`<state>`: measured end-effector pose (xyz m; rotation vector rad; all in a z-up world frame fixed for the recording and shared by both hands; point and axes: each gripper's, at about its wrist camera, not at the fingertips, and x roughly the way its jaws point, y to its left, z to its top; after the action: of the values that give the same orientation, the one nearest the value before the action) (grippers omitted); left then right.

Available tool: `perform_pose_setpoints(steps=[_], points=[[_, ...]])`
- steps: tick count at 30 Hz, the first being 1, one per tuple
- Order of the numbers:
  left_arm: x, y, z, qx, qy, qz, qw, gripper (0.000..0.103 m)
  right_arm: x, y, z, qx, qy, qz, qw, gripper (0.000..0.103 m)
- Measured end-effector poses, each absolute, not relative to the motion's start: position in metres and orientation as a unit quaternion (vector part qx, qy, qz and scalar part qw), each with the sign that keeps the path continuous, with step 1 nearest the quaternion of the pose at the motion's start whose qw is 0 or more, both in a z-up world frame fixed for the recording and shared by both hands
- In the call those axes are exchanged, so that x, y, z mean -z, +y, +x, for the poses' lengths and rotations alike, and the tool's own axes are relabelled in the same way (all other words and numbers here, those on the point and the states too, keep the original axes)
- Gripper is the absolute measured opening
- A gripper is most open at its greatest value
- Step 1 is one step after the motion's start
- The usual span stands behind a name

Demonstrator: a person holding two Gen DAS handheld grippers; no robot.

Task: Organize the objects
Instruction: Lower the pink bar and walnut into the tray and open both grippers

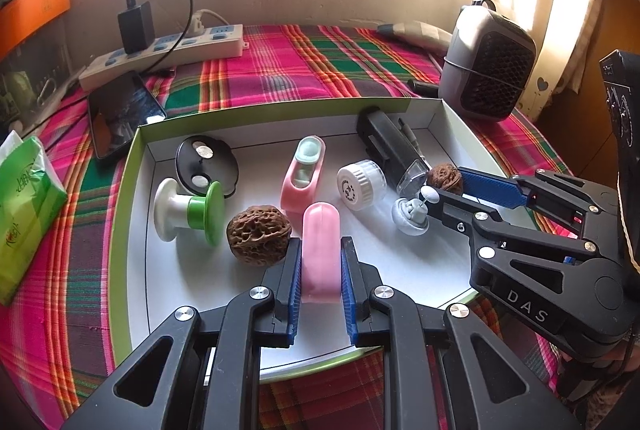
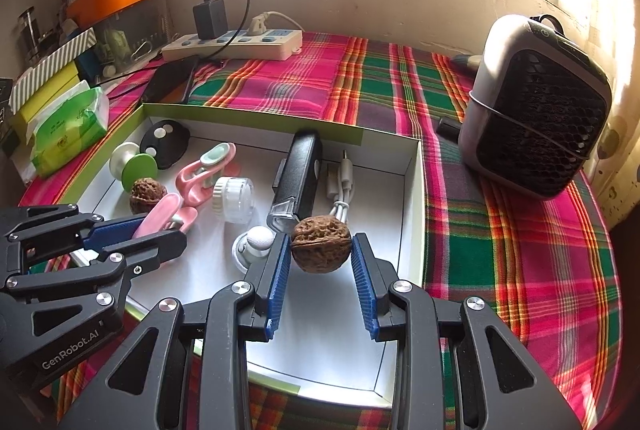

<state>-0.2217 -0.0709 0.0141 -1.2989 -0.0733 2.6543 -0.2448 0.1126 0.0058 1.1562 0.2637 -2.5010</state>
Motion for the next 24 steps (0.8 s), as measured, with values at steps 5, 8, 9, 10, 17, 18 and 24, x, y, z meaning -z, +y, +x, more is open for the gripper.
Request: perform_pose_setpoints(steps=[5, 8, 9, 10, 17, 18, 24], points=[[-0.0137, -0.0707, -0.2218, -0.894, -0.024, -0.438, 0.093, 0.016, -0.0051, 0.1108, -0.2448, 0.887, 0.094, 0.411, 0.186, 0.033], [-0.0135, -0.0707, -0.2220, -0.894, -0.024, -0.438, 0.093, 0.016, -0.0047, 0.1101, -0.2445, 0.887, 0.095, 0.412, 0.186, 0.033], [-0.0134, -0.0710, -0.2220, -0.894, -0.025, -0.438, 0.093, 0.016, -0.0048, 0.1099, -0.2447, 0.887, 0.095, 0.412, 0.186, 0.033], [-0.0133, -0.0706, -0.2220, -0.894, -0.025, -0.438, 0.093, 0.016, -0.0047, 0.1097, -0.2447, 0.886, 0.096, 0.413, 0.186, 0.033], [-0.0131, -0.0711, -0.2226, -0.894, -0.026, -0.438, 0.093, 0.017, -0.0047, 0.1098, -0.2444, 0.886, 0.095, 0.413, 0.186, 0.033], [-0.0129, -0.0716, -0.2227, -0.894, -0.027, -0.438, 0.094, 0.017, -0.0047, 0.1098, -0.2444, 0.886, 0.095, 0.413, 0.186, 0.033], [-0.0131, -0.0723, -0.2228, -0.894, -0.027, -0.437, 0.094, 0.024, -0.0045, 0.1094, -0.2444, 0.887, 0.092, 0.413, 0.186, 0.033]])
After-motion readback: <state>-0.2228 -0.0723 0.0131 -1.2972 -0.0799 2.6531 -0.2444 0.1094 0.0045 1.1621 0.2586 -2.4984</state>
